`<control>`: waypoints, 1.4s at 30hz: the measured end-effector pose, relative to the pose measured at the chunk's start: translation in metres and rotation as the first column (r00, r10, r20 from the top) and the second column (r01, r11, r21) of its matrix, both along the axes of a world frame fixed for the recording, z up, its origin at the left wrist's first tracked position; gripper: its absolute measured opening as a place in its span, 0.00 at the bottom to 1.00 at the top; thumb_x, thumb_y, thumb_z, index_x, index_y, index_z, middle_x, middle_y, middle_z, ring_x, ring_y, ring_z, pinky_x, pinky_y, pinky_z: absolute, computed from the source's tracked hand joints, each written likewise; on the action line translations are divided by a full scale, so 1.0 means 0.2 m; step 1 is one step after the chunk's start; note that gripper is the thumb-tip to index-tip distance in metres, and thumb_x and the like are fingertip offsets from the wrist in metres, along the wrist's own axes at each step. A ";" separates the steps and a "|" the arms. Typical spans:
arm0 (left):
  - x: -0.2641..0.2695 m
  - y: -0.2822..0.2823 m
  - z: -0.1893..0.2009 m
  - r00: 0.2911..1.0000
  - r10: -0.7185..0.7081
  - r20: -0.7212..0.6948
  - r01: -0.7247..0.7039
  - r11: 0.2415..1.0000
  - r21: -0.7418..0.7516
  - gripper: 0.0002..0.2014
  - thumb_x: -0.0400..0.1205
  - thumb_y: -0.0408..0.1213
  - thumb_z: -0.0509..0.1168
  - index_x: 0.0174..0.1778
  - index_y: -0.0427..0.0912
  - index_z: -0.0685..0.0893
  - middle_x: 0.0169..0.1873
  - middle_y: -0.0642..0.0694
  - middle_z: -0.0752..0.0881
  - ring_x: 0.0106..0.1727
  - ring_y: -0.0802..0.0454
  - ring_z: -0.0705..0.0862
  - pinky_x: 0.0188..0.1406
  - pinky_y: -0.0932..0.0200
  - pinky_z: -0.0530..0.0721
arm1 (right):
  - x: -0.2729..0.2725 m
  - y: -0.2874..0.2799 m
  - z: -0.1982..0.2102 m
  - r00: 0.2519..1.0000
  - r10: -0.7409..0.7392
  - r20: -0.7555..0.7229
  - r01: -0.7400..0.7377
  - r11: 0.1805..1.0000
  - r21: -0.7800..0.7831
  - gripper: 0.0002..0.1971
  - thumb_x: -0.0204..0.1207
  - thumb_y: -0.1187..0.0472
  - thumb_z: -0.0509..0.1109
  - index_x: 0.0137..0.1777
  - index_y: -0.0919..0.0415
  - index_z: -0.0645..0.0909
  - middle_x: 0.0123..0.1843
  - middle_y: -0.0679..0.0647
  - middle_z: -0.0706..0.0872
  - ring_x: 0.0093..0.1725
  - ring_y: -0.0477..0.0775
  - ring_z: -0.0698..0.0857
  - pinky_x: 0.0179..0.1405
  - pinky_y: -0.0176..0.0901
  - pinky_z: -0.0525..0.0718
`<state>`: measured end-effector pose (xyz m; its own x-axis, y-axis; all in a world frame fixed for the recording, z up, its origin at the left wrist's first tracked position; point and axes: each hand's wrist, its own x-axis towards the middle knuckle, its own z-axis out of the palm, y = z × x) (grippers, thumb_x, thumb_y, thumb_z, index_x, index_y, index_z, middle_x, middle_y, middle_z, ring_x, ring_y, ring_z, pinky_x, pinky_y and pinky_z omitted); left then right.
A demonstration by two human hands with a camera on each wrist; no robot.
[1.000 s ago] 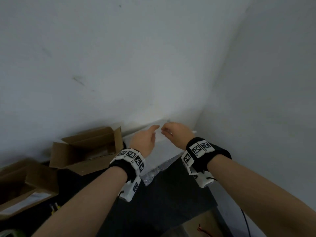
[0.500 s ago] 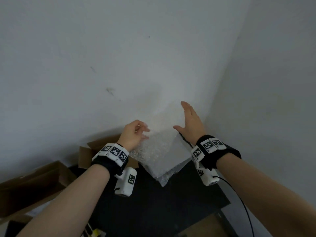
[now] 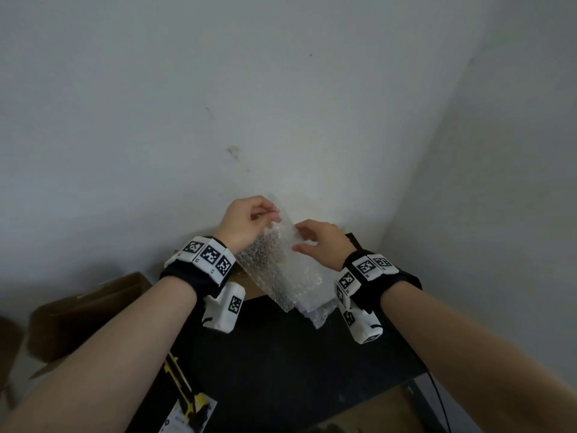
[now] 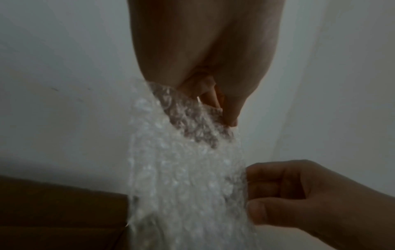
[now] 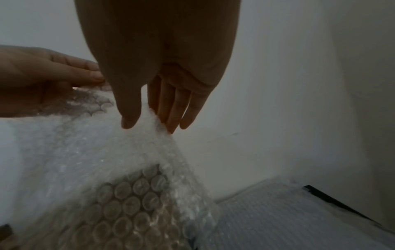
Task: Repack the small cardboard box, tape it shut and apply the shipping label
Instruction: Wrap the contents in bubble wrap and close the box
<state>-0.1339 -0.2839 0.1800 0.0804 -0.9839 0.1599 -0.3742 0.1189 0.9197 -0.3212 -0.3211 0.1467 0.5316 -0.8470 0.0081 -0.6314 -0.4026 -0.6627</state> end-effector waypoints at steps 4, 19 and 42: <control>0.02 -0.03 0.04 0.999 0.048 0.007 -0.048 0.998 -0.044 0.07 0.78 0.28 0.69 0.38 0.44 0.84 0.35 0.49 0.88 0.34 0.62 0.87 0.42 0.65 0.83 | 0.03 -0.05 0.00 0.998 0.012 0.054 -0.016 0.997 0.070 0.15 0.72 0.62 0.75 0.58 0.63 0.83 0.48 0.56 0.89 0.48 0.55 0.87 0.55 0.48 0.84; 0.03 0.02 -0.02 0.819 -0.035 0.573 -0.006 0.998 0.070 0.43 0.70 0.58 0.72 0.80 0.54 0.61 0.83 0.52 0.52 0.83 0.51 0.45 0.81 0.40 0.46 | 0.09 -0.21 0.18 0.884 -0.074 0.462 -0.073 0.954 0.292 0.04 0.77 0.69 0.70 0.45 0.61 0.79 0.43 0.62 0.89 0.37 0.50 0.87 0.44 0.42 0.84; 0.09 0.12 -0.22 0.850 0.340 -0.402 -0.116 0.865 0.488 0.39 0.70 0.37 0.77 0.76 0.45 0.66 0.64 0.44 0.82 0.63 0.44 0.82 0.66 0.40 0.78 | 0.13 -0.17 0.19 0.811 -0.151 0.566 -0.160 0.872 0.462 0.07 0.78 0.70 0.67 0.54 0.69 0.78 0.45 0.61 0.88 0.41 0.53 0.88 0.43 0.39 0.86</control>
